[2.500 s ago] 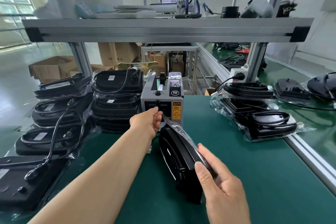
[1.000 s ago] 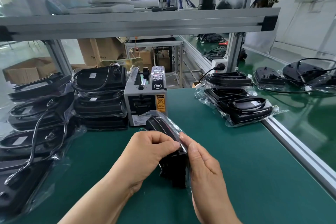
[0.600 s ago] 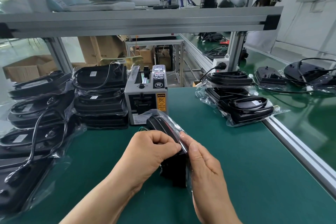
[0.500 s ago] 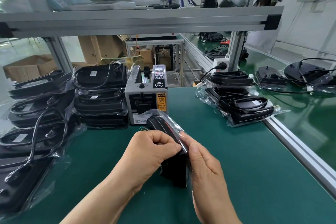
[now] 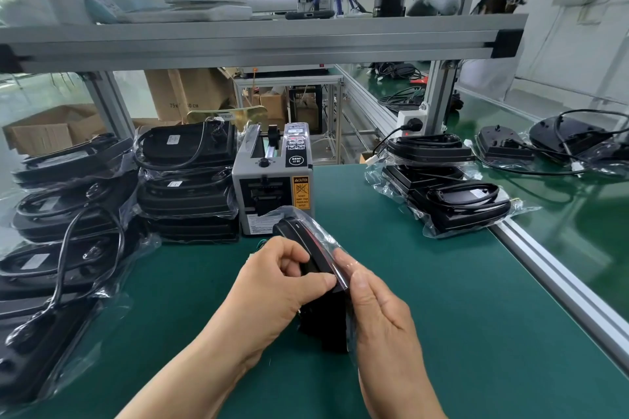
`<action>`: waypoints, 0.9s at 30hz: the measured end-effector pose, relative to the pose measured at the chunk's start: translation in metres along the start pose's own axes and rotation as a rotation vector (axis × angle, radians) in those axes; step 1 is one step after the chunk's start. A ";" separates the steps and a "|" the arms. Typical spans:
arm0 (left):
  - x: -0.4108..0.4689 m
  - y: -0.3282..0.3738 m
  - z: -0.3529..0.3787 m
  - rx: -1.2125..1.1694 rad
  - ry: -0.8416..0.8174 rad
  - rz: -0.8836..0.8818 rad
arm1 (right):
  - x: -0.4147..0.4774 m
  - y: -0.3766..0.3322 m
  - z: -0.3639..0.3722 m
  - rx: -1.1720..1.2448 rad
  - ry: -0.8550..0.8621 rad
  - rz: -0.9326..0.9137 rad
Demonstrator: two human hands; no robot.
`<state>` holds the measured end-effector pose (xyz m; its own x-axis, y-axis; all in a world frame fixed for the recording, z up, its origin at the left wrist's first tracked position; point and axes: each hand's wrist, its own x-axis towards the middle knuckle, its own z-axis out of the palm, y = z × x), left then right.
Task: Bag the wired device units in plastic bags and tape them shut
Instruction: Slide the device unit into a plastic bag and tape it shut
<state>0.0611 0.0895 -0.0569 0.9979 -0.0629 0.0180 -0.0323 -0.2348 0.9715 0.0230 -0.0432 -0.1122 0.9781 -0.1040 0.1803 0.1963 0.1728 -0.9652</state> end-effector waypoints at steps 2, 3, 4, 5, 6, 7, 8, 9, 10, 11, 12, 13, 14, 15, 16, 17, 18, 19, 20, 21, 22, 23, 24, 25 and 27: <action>0.001 -0.001 0.003 -0.039 0.029 -0.037 | 0.000 -0.001 0.001 -0.040 -0.004 -0.010; 0.002 -0.001 0.005 -0.053 0.046 -0.048 | 0.000 -0.002 0.001 -0.054 -0.004 -0.011; 0.003 -0.001 0.007 -0.056 0.068 -0.054 | -0.001 -0.003 0.002 -0.059 -0.002 -0.013; 0.003 -0.002 0.008 -0.046 0.088 -0.054 | -0.001 -0.003 0.002 -0.060 0.002 -0.014; 0.003 -0.002 0.010 -0.028 0.105 -0.052 | -0.001 -0.003 0.002 -0.054 0.010 -0.011; 0.003 -0.003 0.011 -0.009 0.116 -0.046 | -0.001 -0.003 0.001 -0.047 0.018 -0.006; 0.002 -0.004 0.012 0.008 0.123 -0.035 | -0.001 -0.004 0.001 -0.040 0.022 -0.006; 0.000 -0.004 0.013 0.020 0.120 -0.024 | -0.002 -0.005 0.001 -0.042 0.022 -0.002; -0.001 -0.004 0.012 0.029 0.113 -0.017 | -0.002 -0.006 0.000 -0.043 0.011 0.007; -0.002 -0.004 0.012 0.031 0.105 -0.013 | -0.002 -0.008 -0.002 -0.032 -0.008 0.029; -0.003 -0.004 0.011 0.031 0.099 -0.012 | -0.001 -0.012 -0.005 0.001 -0.035 0.065; -0.004 -0.004 0.009 0.032 0.093 -0.010 | 0.002 -0.017 -0.009 0.022 -0.063 0.096; -0.003 -0.005 0.008 0.036 0.087 -0.009 | 0.008 -0.025 -0.014 0.016 -0.074 0.111; -0.003 -0.005 0.007 0.045 0.082 -0.009 | 0.018 -0.033 -0.020 -0.027 -0.071 0.115; -0.002 -0.004 0.007 0.058 0.076 -0.011 | 0.031 -0.043 -0.024 -0.089 -0.063 0.128; -0.001 -0.004 0.007 0.071 0.069 -0.014 | 0.045 -0.052 -0.026 -0.173 -0.069 0.154; 0.001 -0.004 0.006 0.079 0.061 -0.018 | 0.059 -0.062 -0.024 -0.271 -0.099 0.184; 0.002 -0.004 0.006 0.081 0.055 -0.021 | 0.072 -0.069 -0.017 -0.372 -0.149 0.212; 0.003 -0.003 0.006 0.082 0.050 -0.023 | 0.083 -0.073 -0.008 -0.463 -0.207 0.233; 0.003 -0.003 0.006 0.082 0.046 -0.023 | 0.093 -0.075 0.002 -0.548 -0.261 0.241; 0.004 -0.003 0.006 0.083 0.042 -0.021 | 0.101 -0.074 0.012 -0.644 -0.295 0.240; 0.004 -0.004 0.006 0.082 0.038 -0.019 | 0.107 -0.072 0.020 -0.745 -0.313 0.229; 0.004 -0.004 0.006 0.083 0.034 -0.018 | 0.111 -0.069 0.027 -0.832 -0.317 0.209; 0.003 -0.005 0.005 0.085 0.029 -0.019 | 0.115 -0.067 0.032 -0.898 -0.302 0.177; 0.003 -0.006 0.002 0.087 0.018 -0.021 | 0.121 -0.061 0.034 -0.962 -0.204 0.088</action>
<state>0.0644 0.0884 -0.0637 0.9992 -0.0398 0.0025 -0.0151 -0.3193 0.9475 0.1314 -0.0326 -0.0247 0.9974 0.0578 0.0425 0.0709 -0.7080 -0.7027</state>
